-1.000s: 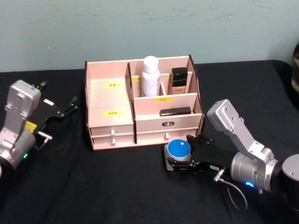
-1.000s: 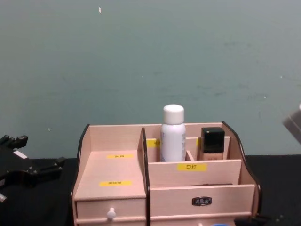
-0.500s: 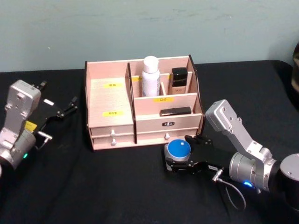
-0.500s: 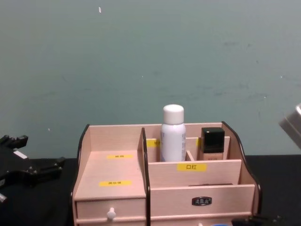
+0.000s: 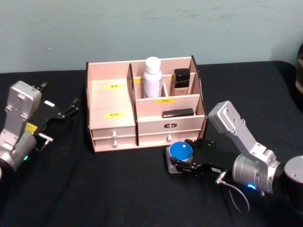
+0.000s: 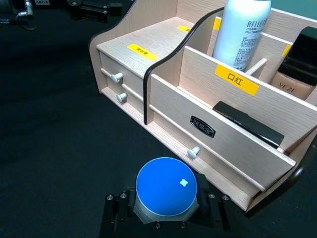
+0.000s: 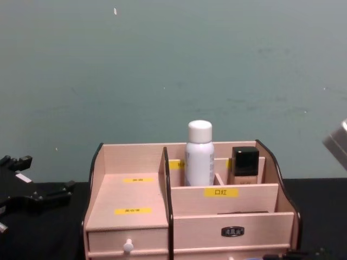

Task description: Pick up the facial cleanser and watermelon frost from the table and place them into the tiered storage box.

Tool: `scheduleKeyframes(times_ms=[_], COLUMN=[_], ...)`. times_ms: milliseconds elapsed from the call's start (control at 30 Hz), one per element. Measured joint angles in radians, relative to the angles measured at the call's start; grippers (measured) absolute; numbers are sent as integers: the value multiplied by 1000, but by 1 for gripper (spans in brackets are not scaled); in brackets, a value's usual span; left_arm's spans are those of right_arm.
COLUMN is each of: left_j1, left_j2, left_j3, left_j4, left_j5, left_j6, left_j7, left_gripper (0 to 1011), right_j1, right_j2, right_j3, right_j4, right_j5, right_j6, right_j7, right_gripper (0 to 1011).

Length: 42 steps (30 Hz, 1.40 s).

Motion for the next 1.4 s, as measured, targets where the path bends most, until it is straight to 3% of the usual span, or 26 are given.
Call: scheduleKeyframes(times_ms=[967,1400], left_j1=[0,0], left_j2=[0,0], left_j3=[0,0], left_j4=[0,0], left_j5=[0,0], left_j6=[0,0], left_j7=[0,0], left_gripper=[1010,1010], right_j1=[-4,-5], right_j2=[1,23], right_j3=[6,21], right_j4=[-1,-108], right_j5=[7,46], right_j6=[-8,-20], right_j7=[3,26], right_gripper=[724,724])
